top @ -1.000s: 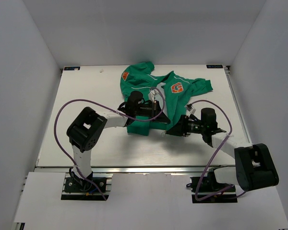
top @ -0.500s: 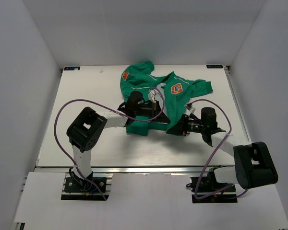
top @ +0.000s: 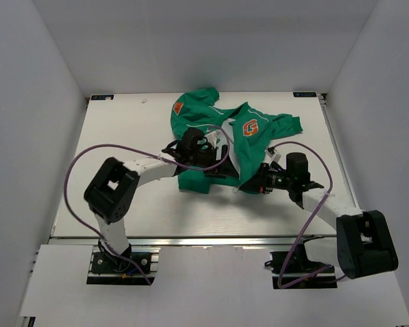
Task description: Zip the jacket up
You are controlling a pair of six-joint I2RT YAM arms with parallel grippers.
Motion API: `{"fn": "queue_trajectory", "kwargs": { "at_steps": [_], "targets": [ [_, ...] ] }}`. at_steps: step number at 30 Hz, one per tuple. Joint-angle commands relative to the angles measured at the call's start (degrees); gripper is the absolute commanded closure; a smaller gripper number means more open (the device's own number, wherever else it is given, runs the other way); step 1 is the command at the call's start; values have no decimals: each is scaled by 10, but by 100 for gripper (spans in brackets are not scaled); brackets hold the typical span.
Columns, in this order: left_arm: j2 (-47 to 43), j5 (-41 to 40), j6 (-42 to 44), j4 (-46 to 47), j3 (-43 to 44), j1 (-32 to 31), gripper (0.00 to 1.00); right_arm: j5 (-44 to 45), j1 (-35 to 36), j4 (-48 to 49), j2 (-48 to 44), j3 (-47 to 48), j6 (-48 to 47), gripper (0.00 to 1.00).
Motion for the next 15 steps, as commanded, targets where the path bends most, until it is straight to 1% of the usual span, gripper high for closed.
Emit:
{"fn": "queue_trajectory", "kwargs": {
  "at_steps": [1, 4, 5, 7, 9, 10, 15],
  "targets": [
    [-140, -148, 93, -207, -3, -3, 2, 50, -9, -69, -36, 21, -33, 100],
    [-188, -241, 101, -276, -14, -3, 2, 78, -11, -106, -47, 25, -47, 100],
    [-196, -290, 103, -325, -12, -2, 2, 91, -11, -112, -52, 26, -50, 100],
    [-196, -333, 103, -391, -3, -3, 2, 102, -12, -129, -56, 28, -57, 100],
    [-184, -365, 104, -411, -7, -3, 2, 123, -11, -139, -60, 32, -62, 100],
    [-178, -365, 104, -413, -10, -3, 2, 129, -12, -158, -61, 36, -68, 100],
    [-132, -376, 112, -424, 0, -3, 2, 144, -11, -172, -70, 40, -75, 100]
  ]
}}
